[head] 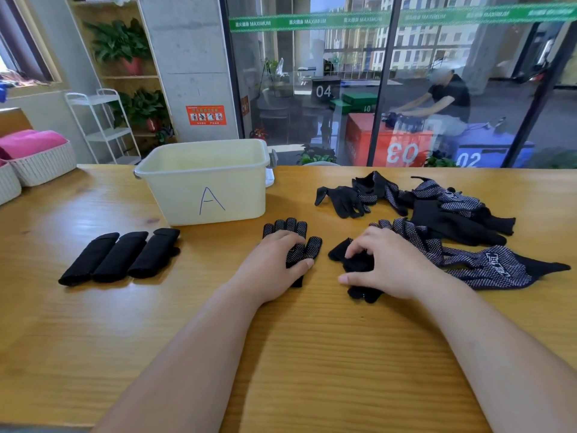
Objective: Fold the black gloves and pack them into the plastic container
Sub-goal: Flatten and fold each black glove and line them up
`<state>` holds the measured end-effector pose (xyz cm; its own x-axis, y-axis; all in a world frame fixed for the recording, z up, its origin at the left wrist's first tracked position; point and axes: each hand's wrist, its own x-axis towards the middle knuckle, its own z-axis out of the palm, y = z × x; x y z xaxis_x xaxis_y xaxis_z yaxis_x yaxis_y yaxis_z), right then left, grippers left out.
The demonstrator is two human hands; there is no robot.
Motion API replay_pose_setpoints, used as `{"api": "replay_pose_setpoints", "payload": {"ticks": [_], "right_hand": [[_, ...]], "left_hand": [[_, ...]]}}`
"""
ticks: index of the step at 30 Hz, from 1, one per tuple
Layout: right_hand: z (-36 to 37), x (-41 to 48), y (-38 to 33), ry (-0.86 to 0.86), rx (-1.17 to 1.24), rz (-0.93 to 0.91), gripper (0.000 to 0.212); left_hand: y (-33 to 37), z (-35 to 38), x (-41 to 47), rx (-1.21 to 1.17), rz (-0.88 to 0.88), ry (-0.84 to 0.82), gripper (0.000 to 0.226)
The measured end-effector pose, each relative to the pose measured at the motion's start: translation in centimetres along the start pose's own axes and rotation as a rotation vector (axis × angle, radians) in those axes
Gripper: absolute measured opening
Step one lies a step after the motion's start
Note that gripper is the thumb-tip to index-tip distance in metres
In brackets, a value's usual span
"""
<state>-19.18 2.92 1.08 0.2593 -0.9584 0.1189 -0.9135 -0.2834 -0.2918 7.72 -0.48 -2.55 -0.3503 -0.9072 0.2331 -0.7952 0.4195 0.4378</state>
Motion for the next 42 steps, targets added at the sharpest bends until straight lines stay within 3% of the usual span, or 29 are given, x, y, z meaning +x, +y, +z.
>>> {"api": "replay_pose_setpoints", "payload": {"ticks": [5,10,16,19,23,27,29,32,36,42], "right_hand": [[-0.9,0.2,0.0,0.096,0.000,0.005,0.011],[-1.6,0.2,0.0,-0.047,-0.067,0.030,0.033],[-1.9,-0.1,-0.8,0.085,-0.098,0.035,0.006],[-4.4,0.4,-1.2,0.130,0.116,0.065,0.003],[-8.3,2.8,-0.9,0.273,0.308,0.118,0.005],[-11.2,4.2,-1.7,0.601,0.215,0.029,0.006],[-11.7,3.5,-2.7,0.688,0.201,-0.066,0.010],[-8.9,1.6,-3.2,0.539,0.073,-0.141,0.009],[-1.3,-1.6,-2.0,0.189,-0.164,-0.145,0.010],[1.3,-2.9,0.3,0.201,-0.048,-0.154,0.019]], "left_hand": [[-0.2,0.2,0.0,0.012,0.000,-0.019,0.060],[0.1,0.1,0.0,0.058,0.001,-0.059,0.066],[0.6,0.1,0.2,0.187,-0.002,-0.193,0.067],[0.7,0.0,0.2,0.203,-0.006,-0.219,0.067],[0.4,0.1,0.2,0.187,0.002,-0.185,0.068],[0.1,0.2,0.0,0.139,-0.003,-0.119,0.068],[0.0,0.1,0.0,0.129,0.000,-0.102,0.066],[-0.1,0.1,0.1,0.114,-0.005,-0.089,0.060],[-0.1,-0.1,-0.1,0.131,-0.022,-0.109,0.058],[0.4,-0.3,-0.5,0.141,-0.021,-0.121,0.061]]}}
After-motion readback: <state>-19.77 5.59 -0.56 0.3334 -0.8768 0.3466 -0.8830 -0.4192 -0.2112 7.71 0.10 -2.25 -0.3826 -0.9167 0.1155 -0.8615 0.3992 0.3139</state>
